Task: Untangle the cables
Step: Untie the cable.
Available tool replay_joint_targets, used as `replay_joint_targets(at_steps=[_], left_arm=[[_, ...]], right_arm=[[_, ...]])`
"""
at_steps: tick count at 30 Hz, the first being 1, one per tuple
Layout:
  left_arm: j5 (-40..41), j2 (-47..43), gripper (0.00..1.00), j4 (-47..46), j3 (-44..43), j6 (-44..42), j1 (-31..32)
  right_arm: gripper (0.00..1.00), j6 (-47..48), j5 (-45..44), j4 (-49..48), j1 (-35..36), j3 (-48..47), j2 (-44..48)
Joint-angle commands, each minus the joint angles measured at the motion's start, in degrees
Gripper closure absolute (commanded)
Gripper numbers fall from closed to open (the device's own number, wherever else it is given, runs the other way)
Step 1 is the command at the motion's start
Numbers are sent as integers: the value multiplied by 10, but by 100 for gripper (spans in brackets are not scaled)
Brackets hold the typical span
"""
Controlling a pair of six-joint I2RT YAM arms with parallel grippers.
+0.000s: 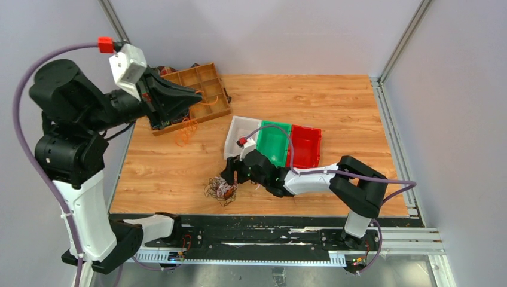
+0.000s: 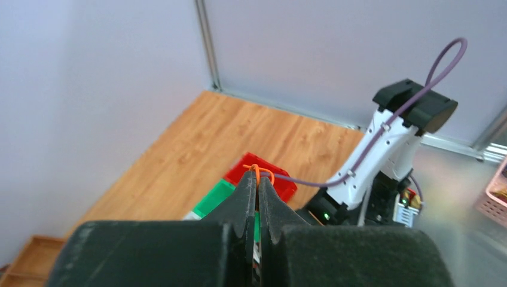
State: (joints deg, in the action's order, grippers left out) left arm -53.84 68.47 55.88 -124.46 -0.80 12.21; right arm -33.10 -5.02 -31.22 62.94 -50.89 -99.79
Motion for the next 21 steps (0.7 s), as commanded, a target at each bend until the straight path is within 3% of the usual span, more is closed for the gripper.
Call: replay_joint_targets(at_steps=[1, 5, 8, 13, 21], left_arm=[[36, 23, 99, -5, -86, 26, 4], [44, 12, 100, -5, -60, 22, 4], [45, -18, 100, -5, 2, 3, 4], [42, -50, 100, -4, 78, -15, 3], [18, -62, 99, -4, 119, -12, 4]], right_arm=[[34, -24, -32, -15, 9, 35, -8], [32, -1, -53, -11, 9, 56, 53], [25, 48, -60, -9, 8, 66, 137], [15, 142, -24, 82, 8, 36, 270], [14, 189, 35, 78, 8, 23, 381]])
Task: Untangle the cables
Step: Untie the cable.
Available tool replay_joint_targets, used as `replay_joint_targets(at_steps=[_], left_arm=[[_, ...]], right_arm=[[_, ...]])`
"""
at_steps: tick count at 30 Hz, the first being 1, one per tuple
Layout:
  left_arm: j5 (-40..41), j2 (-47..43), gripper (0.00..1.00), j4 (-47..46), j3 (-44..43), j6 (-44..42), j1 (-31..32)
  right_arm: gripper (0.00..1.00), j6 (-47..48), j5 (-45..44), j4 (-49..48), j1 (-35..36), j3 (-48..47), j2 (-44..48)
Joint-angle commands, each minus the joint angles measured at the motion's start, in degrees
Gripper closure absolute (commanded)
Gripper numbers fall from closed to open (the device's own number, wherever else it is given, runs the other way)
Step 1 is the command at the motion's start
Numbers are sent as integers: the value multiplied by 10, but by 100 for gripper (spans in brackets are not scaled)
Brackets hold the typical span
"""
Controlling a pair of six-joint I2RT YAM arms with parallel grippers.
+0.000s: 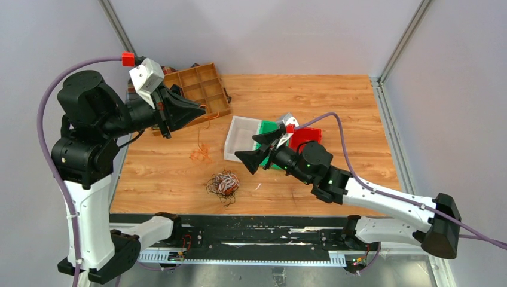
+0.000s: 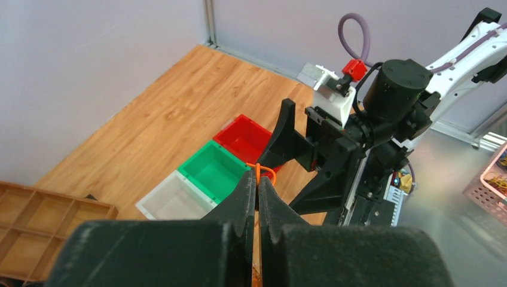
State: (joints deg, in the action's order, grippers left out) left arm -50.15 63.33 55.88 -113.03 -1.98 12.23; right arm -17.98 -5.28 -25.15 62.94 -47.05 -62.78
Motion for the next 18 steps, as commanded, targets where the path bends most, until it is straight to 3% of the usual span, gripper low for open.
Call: replay_joint_targets(at_steps=[1, 13, 18], left_arm=[[-20, -11, 100, -4, 7, 0, 3], [-23, -24, 99, -4, 30, 4, 4], [-35, -21, 100, -4, 30, 13, 3]], right_arm=[[14, 38, 42, 20, 8, -23, 10], [13, 72, 166, -8, 18, -144, -68], [24, 59, 203, -7, 19, -191, -135]])
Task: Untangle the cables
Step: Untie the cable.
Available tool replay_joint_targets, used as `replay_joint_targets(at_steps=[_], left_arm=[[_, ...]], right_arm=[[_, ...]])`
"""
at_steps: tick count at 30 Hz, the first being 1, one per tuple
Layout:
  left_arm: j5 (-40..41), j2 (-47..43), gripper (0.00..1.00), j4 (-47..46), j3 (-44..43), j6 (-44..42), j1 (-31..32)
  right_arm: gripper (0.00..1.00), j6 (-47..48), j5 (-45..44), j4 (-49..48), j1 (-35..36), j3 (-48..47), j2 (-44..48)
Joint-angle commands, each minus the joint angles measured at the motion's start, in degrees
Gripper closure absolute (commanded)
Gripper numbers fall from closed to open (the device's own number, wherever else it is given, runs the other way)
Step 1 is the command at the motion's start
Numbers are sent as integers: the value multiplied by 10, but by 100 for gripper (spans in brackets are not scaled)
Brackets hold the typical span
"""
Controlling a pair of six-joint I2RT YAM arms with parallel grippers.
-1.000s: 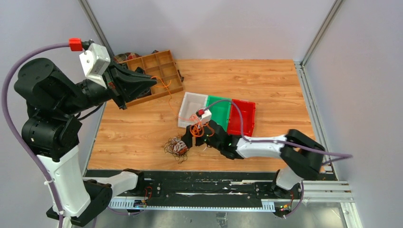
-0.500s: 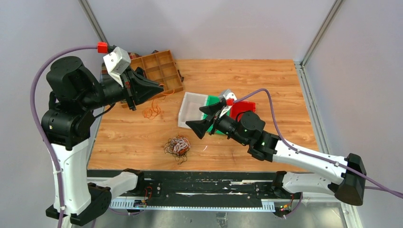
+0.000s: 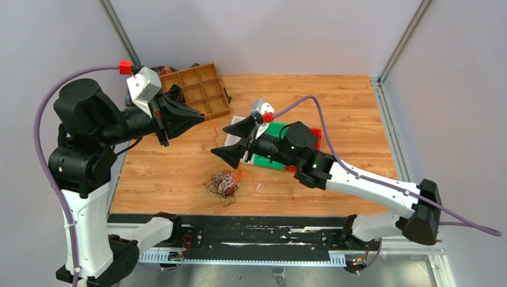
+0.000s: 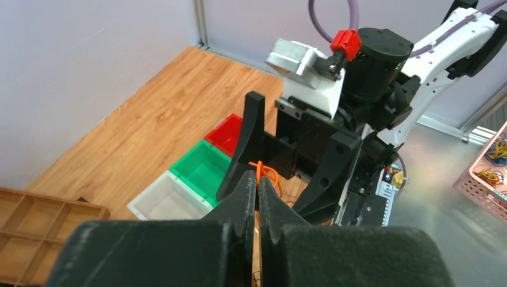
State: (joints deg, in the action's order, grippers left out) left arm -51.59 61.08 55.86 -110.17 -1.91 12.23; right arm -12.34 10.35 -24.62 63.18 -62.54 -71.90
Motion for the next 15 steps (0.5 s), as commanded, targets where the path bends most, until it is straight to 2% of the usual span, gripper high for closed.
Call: replay_joint_targets(at_steps=[1, 7, 9, 15], left_arm=[[-24, 4, 99, -4, -1, 16, 4], [-33, 6, 100, -4, -15, 21, 4], [-39, 8, 100, -4, -18, 25, 4], [-48, 12, 99, -4, -27, 32, 4]], right_arm=[[29, -4, 53, -17, 17, -43, -52], [59, -67, 88, -61, 17, -56, -107], [65, -93, 108, -89, 17, -54, -120], [59, -116, 99, -126, 19, -46, -135]])
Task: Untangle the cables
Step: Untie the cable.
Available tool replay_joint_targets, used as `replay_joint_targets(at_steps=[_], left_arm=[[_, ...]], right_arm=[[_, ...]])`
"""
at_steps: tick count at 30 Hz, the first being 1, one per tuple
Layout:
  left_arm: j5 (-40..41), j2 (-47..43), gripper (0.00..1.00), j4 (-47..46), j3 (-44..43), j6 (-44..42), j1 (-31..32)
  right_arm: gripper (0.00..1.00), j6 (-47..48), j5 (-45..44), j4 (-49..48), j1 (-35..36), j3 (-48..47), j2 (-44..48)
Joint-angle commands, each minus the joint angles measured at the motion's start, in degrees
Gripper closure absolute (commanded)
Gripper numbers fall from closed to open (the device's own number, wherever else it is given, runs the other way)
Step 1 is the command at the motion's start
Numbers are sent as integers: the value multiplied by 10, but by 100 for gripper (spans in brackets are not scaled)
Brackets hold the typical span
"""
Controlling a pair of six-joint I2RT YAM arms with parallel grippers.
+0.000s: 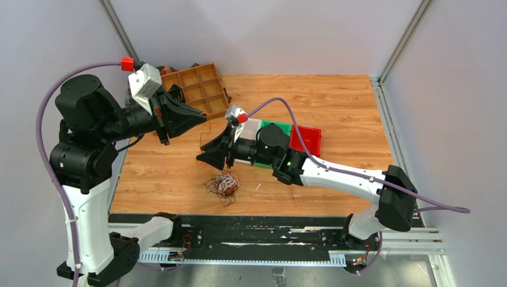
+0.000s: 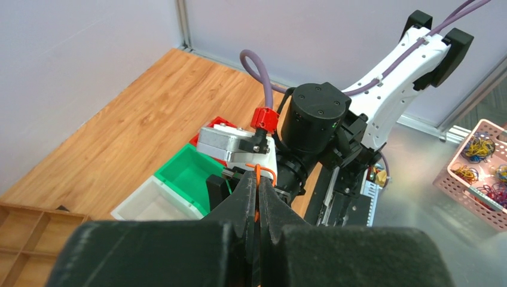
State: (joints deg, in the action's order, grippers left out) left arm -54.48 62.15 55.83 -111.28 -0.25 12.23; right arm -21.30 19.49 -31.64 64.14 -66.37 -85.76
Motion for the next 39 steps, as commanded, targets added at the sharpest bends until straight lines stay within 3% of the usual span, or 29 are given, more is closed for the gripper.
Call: replay_joint_targets(at_steps=[1, 8, 21, 39], left_arm=[[-19, 0, 100, -4, -16, 16, 3], [-24, 1, 99, -4, -22, 21, 4], [-29, 23, 99, -5, -81, 37, 4], [18, 81, 100, -5, -263, 30, 3]], right_arm=[[58, -25, 1, -58, 10, -4, 6], [59, -34, -3, -68, 13, -1, 2], [71, -89, 11, -113, 29, 42, -48], [73, -128, -46, -167, 29, 215, -27]])
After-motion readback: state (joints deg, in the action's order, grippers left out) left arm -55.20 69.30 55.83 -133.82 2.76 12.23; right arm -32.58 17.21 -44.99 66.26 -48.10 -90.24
